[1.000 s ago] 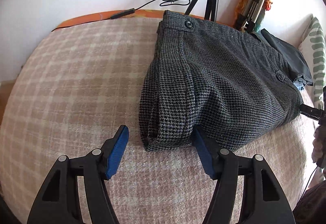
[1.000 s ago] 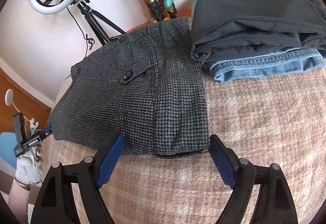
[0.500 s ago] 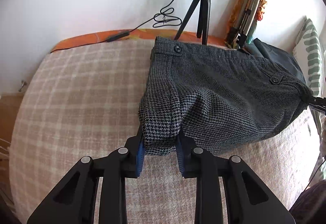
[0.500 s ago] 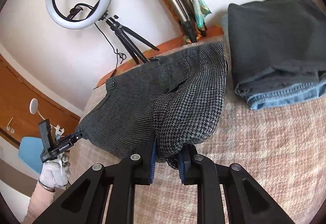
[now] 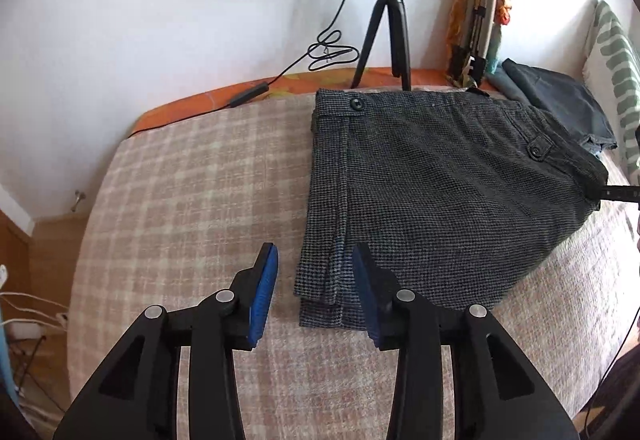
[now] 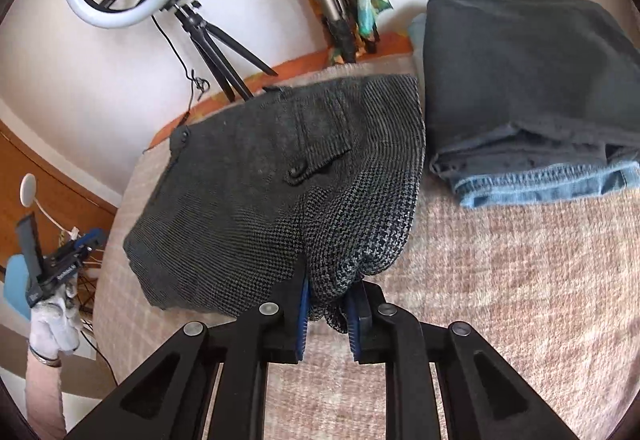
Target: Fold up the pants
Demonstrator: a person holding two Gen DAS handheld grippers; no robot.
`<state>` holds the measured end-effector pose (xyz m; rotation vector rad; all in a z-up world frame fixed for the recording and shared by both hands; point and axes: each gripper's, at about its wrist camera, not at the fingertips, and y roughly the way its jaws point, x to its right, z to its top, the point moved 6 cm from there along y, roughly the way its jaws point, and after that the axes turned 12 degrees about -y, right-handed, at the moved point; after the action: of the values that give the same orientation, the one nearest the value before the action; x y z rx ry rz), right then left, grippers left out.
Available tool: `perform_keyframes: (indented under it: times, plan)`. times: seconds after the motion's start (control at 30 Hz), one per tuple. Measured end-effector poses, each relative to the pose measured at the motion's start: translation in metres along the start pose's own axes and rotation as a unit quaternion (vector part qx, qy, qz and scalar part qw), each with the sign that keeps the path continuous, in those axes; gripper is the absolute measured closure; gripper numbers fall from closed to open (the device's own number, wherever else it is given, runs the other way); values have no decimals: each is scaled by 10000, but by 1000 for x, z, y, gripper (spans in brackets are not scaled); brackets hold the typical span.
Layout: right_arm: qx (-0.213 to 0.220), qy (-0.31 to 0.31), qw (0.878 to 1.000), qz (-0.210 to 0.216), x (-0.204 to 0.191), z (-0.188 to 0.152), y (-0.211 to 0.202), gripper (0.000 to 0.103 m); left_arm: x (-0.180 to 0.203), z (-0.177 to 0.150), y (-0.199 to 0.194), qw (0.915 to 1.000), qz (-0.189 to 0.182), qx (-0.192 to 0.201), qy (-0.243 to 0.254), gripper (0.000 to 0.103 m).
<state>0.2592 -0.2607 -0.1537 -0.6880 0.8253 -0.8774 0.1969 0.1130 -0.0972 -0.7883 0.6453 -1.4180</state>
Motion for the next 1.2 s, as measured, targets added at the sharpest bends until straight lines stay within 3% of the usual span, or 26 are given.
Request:
perform_keyframes:
  times: [0.1, 0.23, 0.27, 0.37, 0.4, 0.43, 0.47, 0.53, 0.57, 0.63, 0.67, 0.73, 0.87, 0.93, 1.2]
  plan:
    - [-70, 202, 9998, 5, 14, -14, 8, 55, 33, -3, 0, 9990, -107, 34, 433, 66]
    - [201, 594, 9979, 159, 30, -18, 1, 31, 83, 1, 16, 9967, -393, 28, 713, 66]
    - [279, 689, 9971, 151, 33, -19, 0, 29, 95, 2, 23, 9958, -396, 43, 826, 66]
    - [434, 1108, 9919, 433, 42, -20, 2, 30, 123, -3, 46, 9927, -274, -22, 1177, 66]
    - [439, 1218, 9902, 526, 43, -21, 5, 39, 129, -7, 54, 9923, -276, -109, 1201, 66]
    - [423, 1271, 9893, 580, 43, -22, 9, 56, 133, -12, 63, 9916, -274, -232, 1240, 66]
    - [404, 1281, 9890, 618, 42, -21, 12, 63, 137, -19, 71, 9903, -205, -312, 1341, 66]
    - [430, 1212, 9904, 502, 41, -20, 15, 71, 142, -34, 84, 9848, 37, -330, 1702, 65]
    - [435, 1135, 9917, 408, 40, -17, 16, 72, 144, -36, 82, 9839, 59, -85, 1786, 65]
    - [398, 954, 9945, 167, 38, -13, 16, 73, 143, -36, 79, 9837, 47, -90, 1793, 66]
    - [391, 904, 9951, 115, 36, -9, 17, 73, 141, -34, 78, 9852, -27, -154, 1709, 66]
    - [355, 958, 9947, 86, 36, -10, 13, 58, 137, -29, 75, 9881, -114, -263, 1509, 66]
    - [423, 1241, 9913, 133, 35, -22, -7, 46, 139, -14, 58, 9914, -365, -79, 1258, 66]
    - [495, 1310, 9900, 136, 30, -28, -16, 31, 144, -5, 52, 9927, -539, -37, 1076, 66]
    - [416, 1281, 9904, 306, 4, -32, 4, 29, 171, 22, 72, 9938, -835, -128, 717, 66]
